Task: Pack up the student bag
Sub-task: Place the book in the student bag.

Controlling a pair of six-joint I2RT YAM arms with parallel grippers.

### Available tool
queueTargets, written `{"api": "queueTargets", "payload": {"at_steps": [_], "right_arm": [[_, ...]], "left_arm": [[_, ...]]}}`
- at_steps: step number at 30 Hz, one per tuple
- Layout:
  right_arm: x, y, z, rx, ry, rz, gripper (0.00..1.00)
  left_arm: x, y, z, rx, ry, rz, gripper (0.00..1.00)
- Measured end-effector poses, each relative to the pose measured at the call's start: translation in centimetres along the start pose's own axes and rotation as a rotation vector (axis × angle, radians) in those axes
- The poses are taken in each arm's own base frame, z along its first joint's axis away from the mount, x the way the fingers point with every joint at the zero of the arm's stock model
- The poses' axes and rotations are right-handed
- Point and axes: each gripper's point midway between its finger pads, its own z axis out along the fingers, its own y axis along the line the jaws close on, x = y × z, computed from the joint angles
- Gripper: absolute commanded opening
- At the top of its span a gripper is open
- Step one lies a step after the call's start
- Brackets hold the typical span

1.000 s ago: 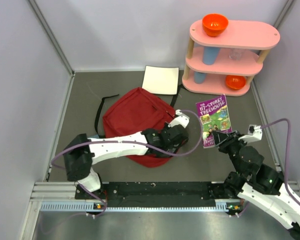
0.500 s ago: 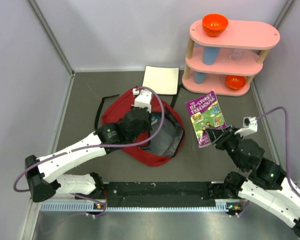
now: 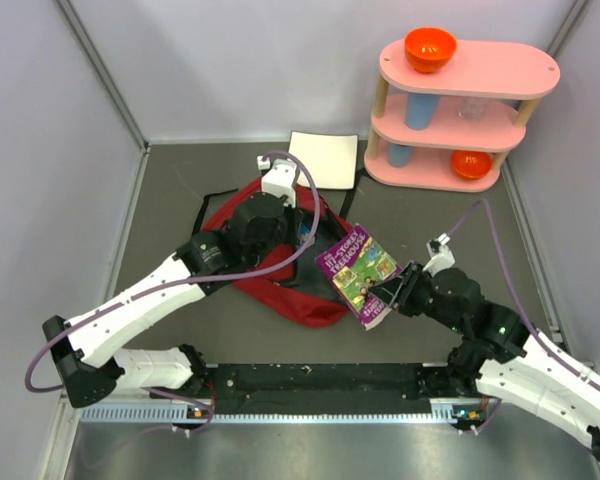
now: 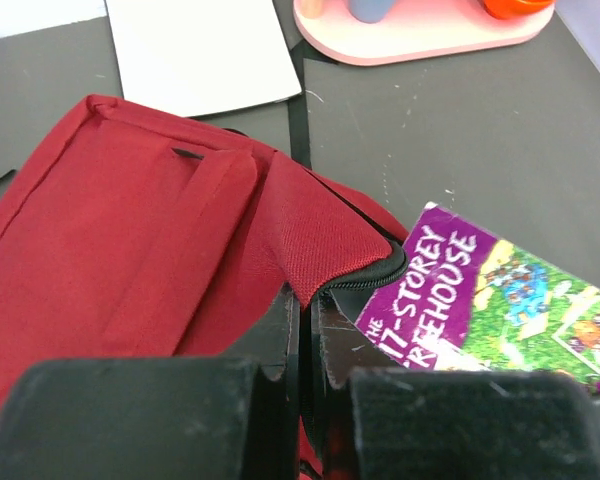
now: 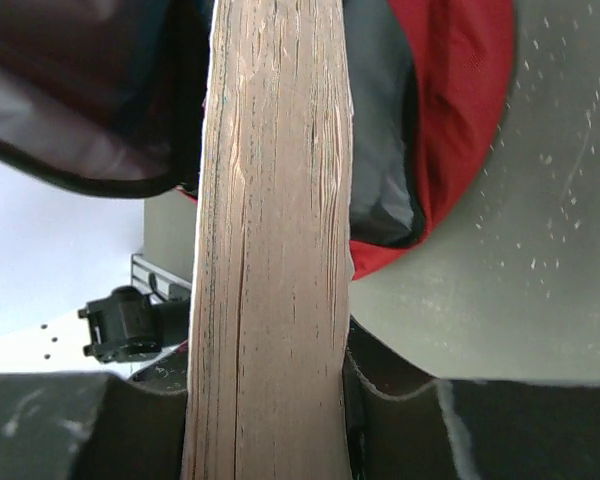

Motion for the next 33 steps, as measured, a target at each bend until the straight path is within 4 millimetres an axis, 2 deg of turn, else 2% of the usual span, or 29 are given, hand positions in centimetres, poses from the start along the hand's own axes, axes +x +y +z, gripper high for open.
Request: {"api": "queueTargets", "payload": {"at_steps": [3, 6, 13, 16, 20, 27, 33], "right_arm": [[1.7, -2.0, 0.9, 0.032, 0.033, 0.061, 0.0], [2.1, -2.2, 2.0, 0.019, 0.029, 0.125, 0.0], [-0.1, 1.0, 6.3, -0.097, 0.063, 0.317, 0.0], [0.8, 1.9, 8.1, -0.13, 0.141, 0.367, 0.0], [1.9, 2.6, 8.6, -0.163, 0.221, 0.383, 0.0], [1.6, 5.5, 10.0, -0.254, 0.28, 0.365, 0.0], [1.4, 5.3, 13.0, -0.249, 0.268, 0.342, 0.0]], "left_arm": [[0.5, -0.4, 0.0, 0.026, 0.016, -0.005, 0.0], [1.1, -0.7, -0.1, 0.047, 0.032, -0.011, 0.0], [2.0, -0.9, -1.0, 0.087, 0.045, -0.029, 0.0], [2.1, -1.0, -1.1, 0.095, 0.048, -0.033, 0.0], [2.1, -1.0, -1.1, 0.098, 0.049, -0.032, 0.0], [2.0, -1.2, -1.1, 0.106, 0.047, -0.034, 0.0], [1.9, -1.3, -1.1, 0.113, 0.046, -0.036, 0.0]]}}
